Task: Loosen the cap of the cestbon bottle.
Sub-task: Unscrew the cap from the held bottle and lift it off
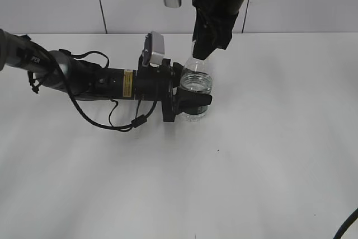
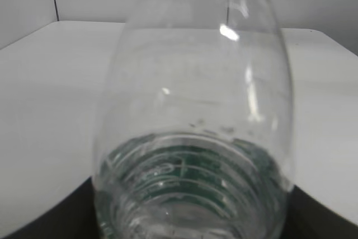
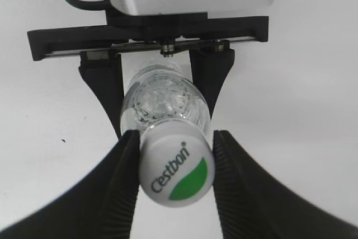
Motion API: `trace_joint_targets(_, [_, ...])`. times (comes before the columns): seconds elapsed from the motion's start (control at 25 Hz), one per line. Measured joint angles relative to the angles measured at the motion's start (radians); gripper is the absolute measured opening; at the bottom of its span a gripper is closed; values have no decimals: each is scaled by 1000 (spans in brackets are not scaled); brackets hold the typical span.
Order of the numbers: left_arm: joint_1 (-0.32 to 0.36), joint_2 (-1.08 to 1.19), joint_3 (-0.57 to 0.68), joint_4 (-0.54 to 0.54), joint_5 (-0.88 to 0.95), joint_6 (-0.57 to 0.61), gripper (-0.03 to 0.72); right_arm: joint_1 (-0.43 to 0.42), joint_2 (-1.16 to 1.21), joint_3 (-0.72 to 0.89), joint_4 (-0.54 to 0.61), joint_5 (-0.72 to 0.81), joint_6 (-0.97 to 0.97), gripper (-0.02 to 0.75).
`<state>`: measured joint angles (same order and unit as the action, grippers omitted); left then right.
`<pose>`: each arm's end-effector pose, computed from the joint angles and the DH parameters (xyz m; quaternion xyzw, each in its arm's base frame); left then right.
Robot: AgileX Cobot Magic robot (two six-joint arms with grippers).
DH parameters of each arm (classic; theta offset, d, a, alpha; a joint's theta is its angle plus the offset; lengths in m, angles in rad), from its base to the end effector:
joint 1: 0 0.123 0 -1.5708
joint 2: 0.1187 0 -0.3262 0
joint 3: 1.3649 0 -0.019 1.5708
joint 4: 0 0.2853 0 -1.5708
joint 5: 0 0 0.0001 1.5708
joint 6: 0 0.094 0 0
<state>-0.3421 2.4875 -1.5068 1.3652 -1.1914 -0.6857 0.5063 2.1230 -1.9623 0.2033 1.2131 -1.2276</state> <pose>0.4517 -0.2515 0.0630 0.5223 0.5587 -0.4464 0.4646 0.4419 0.2654 0.2880 -0.7367 0.6539 0.0430 0.1668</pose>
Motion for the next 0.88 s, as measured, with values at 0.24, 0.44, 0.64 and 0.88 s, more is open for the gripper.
trace_joint_targets(0.24, [0, 0, 0, 0, 0, -7, 412, 0, 0, 0, 5, 0, -1, 316])
trace_joint_targets(0.44, [0, 0, 0, 0, -1, -18, 412, 0, 0, 0, 24, 0, -2, 393])
trace_joint_targets(0.64, [0, 0, 0, 0, -1, -23, 410, 0, 0, 0, 32, 1, 38, 496])
trace_joint_targets(0.88, [0, 0, 0, 0, -1, -27, 410, 0, -26, 0, 49, 1, 263, 510])
